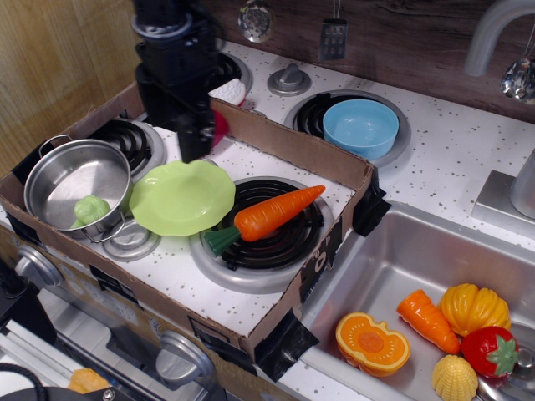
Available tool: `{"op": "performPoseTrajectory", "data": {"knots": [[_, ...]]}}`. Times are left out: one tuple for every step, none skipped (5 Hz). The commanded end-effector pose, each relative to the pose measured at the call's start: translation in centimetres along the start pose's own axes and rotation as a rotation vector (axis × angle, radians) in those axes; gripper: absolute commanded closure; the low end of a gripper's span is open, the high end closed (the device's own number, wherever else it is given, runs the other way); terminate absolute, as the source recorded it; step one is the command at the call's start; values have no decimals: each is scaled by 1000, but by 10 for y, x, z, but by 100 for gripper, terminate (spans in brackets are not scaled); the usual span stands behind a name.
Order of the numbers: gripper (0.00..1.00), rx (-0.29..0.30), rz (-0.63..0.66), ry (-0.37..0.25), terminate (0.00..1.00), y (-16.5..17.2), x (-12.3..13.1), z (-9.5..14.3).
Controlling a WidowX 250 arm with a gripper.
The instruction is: Put carrot on plate
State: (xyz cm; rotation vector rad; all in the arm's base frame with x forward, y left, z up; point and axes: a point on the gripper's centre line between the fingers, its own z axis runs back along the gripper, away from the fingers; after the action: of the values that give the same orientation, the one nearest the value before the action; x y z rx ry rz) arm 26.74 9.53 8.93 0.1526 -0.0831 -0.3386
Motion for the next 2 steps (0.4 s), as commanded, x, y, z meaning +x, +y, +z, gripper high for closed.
{"op": "performPoseTrajectory", "data": {"knots": [[0, 44, 241, -65, 0, -53, 5, 10], [0, -25, 220, -90, 0, -68, 8, 3]]}}
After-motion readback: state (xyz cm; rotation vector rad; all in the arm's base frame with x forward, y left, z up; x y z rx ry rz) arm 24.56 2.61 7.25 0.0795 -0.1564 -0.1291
